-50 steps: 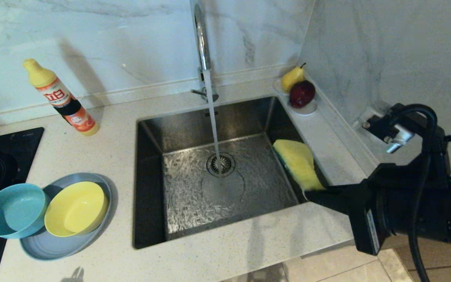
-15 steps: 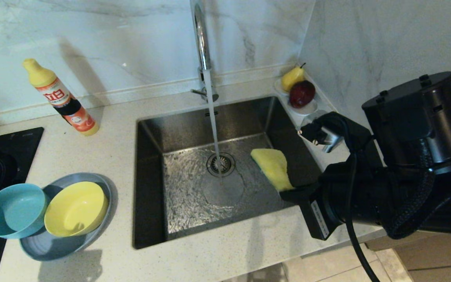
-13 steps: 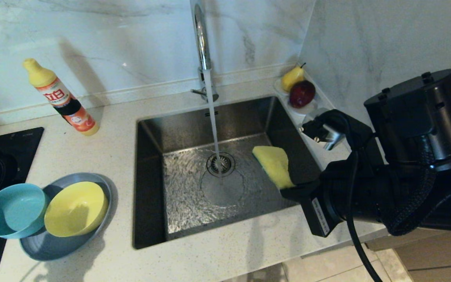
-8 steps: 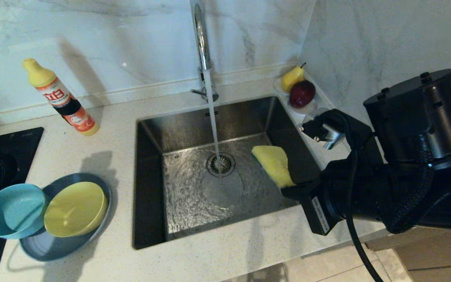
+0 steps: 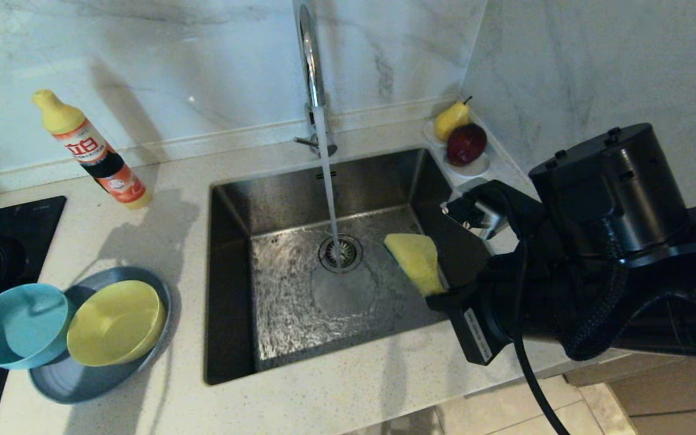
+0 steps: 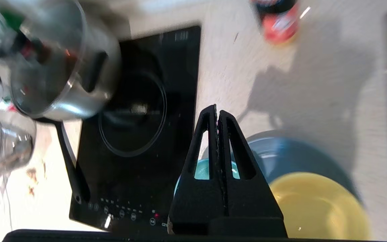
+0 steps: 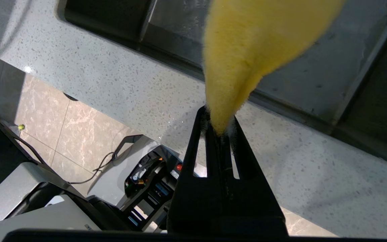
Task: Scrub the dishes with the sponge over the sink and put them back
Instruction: Pick up a bowl and the sponge
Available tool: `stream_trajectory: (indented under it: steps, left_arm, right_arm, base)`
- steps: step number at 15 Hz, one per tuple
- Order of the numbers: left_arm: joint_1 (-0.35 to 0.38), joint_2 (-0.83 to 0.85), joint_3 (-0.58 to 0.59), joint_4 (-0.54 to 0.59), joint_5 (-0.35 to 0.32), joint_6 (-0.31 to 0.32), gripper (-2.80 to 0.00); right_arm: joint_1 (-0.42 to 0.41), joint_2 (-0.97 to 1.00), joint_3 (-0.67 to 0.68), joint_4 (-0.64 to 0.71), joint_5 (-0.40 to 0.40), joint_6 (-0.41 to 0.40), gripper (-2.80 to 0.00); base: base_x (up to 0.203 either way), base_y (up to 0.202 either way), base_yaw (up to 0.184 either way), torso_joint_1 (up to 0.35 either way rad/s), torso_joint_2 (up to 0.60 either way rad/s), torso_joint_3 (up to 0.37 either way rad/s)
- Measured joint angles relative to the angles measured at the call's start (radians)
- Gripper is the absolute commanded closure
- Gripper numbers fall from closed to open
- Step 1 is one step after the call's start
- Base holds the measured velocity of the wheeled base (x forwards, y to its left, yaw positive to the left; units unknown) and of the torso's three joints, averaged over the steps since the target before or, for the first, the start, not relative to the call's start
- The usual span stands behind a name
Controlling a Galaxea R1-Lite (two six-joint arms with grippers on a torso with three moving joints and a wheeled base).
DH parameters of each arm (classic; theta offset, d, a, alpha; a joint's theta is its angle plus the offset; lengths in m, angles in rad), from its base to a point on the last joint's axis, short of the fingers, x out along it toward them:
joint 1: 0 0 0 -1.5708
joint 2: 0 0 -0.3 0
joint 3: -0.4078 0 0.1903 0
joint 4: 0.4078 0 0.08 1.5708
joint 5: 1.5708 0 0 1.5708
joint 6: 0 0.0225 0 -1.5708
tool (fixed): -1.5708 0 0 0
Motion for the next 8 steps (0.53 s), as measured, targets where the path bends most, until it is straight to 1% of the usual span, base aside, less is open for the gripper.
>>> stream_trajectory:
  steps: [2,3,5,7,8]
  left_arm:
    - [0.059,0.087,-0.022,-0.002,-0.020,-0.015,0.00]
    - [0.086,0.125,-0.035,-0.002,-0.033,-0.030,-2.80]
    - [0.135,0.193,-0.063,-0.002,-0.062,-0.058,-2.80]
    - [0.163,0.248,-0.088,0.005,-0.077,-0.097,-2.80]
    - [0.179,0.269,-0.099,0.007,-0.088,-0.105,-2.80]
  right_arm:
    - [0.000,0.007,-0.001,0.000,0.000,0.001,0.00]
    - [0.000,0.009,-0.001,0.000,0.002,0.003,0.00]
    - [-0.004,0.014,-0.001,0.000,0.003,0.003,0.00]
    - [-0.006,0.020,-0.004,-0.001,0.004,0.002,0.00]
    - [-0.006,0.023,-0.006,0.000,0.003,0.002,0.00]
  base:
    - [0.000,0.000,0.000,0.000,0.00,0.000]
    - [0.000,0.000,0.000,0.000,0.00,0.000]
    - [0.000,0.000,0.000,0.000,0.00,0.000]
    - [0.000,0.000,0.000,0.000,0.00,0.000]
    - [0.000,0.000,0.000,0.000,0.00,0.000]
